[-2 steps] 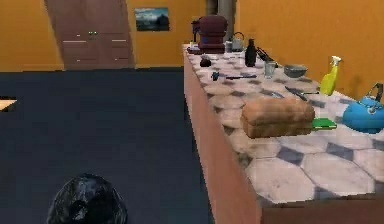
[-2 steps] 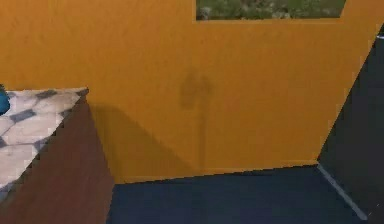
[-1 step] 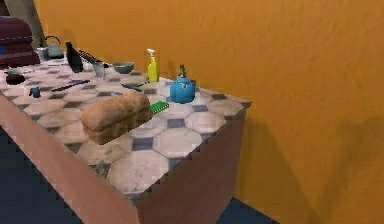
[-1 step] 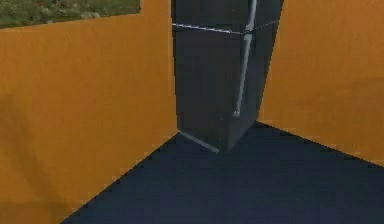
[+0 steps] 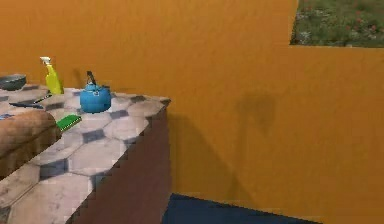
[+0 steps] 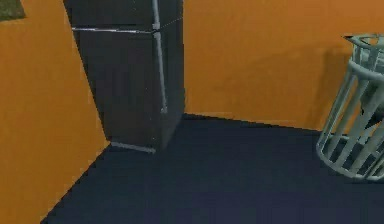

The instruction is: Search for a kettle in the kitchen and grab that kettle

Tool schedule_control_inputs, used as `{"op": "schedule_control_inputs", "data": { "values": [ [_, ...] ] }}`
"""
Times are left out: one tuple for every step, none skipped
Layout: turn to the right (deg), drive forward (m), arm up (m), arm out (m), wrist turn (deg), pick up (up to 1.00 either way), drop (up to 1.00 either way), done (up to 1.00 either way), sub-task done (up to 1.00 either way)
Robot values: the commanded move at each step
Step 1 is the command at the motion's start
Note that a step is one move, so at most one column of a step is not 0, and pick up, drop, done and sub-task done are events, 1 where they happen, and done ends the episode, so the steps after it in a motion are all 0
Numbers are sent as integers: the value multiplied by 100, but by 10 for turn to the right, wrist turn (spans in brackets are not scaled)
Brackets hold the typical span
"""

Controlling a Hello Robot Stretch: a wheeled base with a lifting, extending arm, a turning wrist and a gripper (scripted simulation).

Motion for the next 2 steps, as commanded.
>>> {"op": "schedule_control_inputs", "data": {
  "values": [
    [0, 75, 0, 0, 0, 0, 0, 0, 0],
    [-450, 0, 0, 0, 0, 0, 0, 0, 0]
  ]
}}
